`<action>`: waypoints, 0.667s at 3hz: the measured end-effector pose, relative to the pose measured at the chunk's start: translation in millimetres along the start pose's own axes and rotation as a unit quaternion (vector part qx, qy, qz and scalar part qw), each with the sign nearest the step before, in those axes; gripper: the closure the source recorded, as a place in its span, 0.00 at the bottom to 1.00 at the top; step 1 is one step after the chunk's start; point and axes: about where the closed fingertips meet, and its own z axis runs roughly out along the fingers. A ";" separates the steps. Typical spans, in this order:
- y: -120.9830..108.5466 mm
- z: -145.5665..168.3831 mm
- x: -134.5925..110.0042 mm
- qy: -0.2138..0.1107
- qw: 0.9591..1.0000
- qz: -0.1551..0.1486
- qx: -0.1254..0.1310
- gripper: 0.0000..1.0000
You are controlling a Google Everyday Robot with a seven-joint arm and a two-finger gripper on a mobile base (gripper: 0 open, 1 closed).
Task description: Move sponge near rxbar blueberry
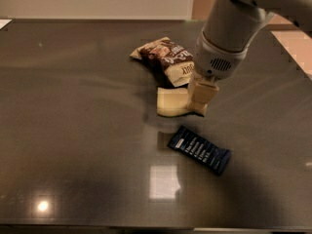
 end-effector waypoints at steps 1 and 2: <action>11.2 2.9 24.7 0.015 1.000 0.007 -0.004 0.38; 18.9 7.3 43.3 0.027 1.000 0.012 -0.006 0.15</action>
Offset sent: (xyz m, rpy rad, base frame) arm -0.0363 -0.0619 -0.0296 -0.0820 0.0473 -0.0403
